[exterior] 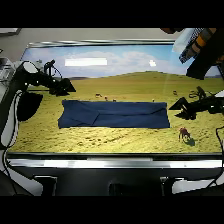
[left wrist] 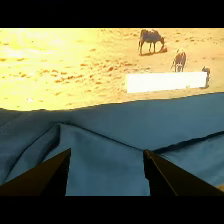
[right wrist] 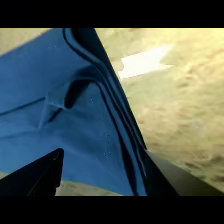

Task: Fold the clothes and pants, and hang the long-sleeved shirts on hangers.

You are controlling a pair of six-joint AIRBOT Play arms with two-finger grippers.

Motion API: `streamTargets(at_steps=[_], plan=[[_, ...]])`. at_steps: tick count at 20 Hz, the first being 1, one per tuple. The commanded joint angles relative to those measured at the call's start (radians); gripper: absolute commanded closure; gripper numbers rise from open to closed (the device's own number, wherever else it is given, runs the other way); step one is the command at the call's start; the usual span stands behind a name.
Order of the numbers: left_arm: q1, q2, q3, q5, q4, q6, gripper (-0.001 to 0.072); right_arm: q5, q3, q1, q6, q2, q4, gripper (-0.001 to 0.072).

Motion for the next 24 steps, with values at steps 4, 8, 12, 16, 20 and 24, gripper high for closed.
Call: streamTargets(at_steps=[4, 8, 12, 16, 20, 24], plan=[[0.001, 0.008, 0.004, 0.003, 0.001, 0.004, 0.0176, -0.008, 0.004, -0.018, -0.121, -0.109, 0.083, 0.0178], [0.001, 0.008, 0.004, 0.003, 0.001, 0.003, 0.0175, -0.034, 0.002, 0.023, -0.138, -0.158, 0.107, 0.0181], [0.001, 0.008, 0.004, 0.003, 0.0, 0.0, 0.0175, -0.036, 0.002, 0.127, -0.157, -0.169, 0.108, 0.0332], [-0.019, 0.003, 0.004, 0.003, -0.045, 0.0, 0.0315, 0.003, 0.002, 0.169, -0.14, -0.118, 0.108, 0.0683], [-0.117, -0.025, 0.004, 0.013, -0.061, -0.054, 0.0685, 0.045, 0.044, 0.166, 0.016, 0.036, -0.032, 0.0684], [-0.298, -0.081, 0.004, 0.09, -0.094, -0.16, 0.0685, 0.124, 0.167, 0.166, 0.146, 0.18, -0.135, 0.0684]])
